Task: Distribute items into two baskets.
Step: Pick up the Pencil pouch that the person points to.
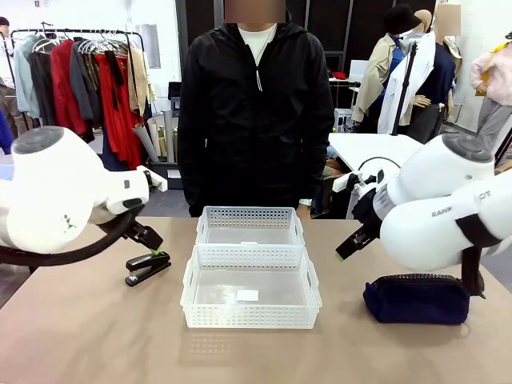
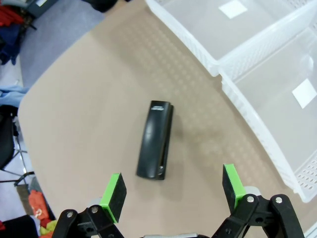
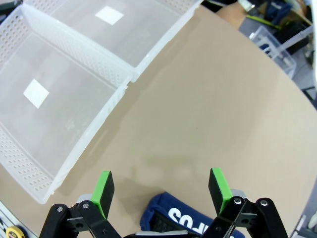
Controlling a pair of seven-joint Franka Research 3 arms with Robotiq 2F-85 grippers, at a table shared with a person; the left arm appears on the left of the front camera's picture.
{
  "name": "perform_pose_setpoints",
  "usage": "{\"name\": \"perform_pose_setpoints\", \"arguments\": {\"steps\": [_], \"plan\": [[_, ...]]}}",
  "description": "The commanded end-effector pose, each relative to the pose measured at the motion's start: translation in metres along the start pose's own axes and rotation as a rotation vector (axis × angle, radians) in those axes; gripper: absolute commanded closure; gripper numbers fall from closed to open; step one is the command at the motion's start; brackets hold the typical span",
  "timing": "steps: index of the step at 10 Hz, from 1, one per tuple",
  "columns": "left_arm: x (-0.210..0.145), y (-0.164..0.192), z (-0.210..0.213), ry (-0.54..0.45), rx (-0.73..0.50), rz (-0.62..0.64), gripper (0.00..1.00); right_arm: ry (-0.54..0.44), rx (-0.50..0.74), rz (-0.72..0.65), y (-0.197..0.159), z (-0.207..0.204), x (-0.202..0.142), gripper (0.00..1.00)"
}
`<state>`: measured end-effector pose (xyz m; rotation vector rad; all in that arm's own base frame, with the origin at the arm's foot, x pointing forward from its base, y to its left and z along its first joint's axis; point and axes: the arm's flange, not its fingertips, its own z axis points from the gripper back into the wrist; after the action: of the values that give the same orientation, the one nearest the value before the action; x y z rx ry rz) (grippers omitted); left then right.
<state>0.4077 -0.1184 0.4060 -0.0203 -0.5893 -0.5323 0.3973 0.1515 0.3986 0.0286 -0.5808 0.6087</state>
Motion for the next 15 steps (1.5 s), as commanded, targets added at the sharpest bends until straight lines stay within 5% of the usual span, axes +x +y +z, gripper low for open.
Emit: {"name": "perform_pose_setpoints", "arguments": {"steps": [1,5,8,12,15], "plan": [[0.002,0.028,0.026,0.006,-0.039,0.000,0.00,-0.002,0.014,-0.058,-0.016,0.032,0.006,0.00],[-0.016,0.136,0.090,-0.030,-0.078,0.072,0.00,-0.083,0.136,-0.149,-0.083,0.112,-0.005,0.00],[-0.053,0.198,0.121,-0.094,-0.191,0.097,0.00,-0.115,0.129,-0.251,-0.144,0.144,-0.048,0.00],[-0.105,0.262,0.136,-0.286,-0.315,0.177,0.00,-0.200,0.211,-0.395,-0.211,0.168,-0.113,0.00],[-0.123,0.274,0.143,-0.338,-0.313,0.196,0.00,-0.303,0.204,-0.469,-0.225,0.193,-0.157,0.00]]}}
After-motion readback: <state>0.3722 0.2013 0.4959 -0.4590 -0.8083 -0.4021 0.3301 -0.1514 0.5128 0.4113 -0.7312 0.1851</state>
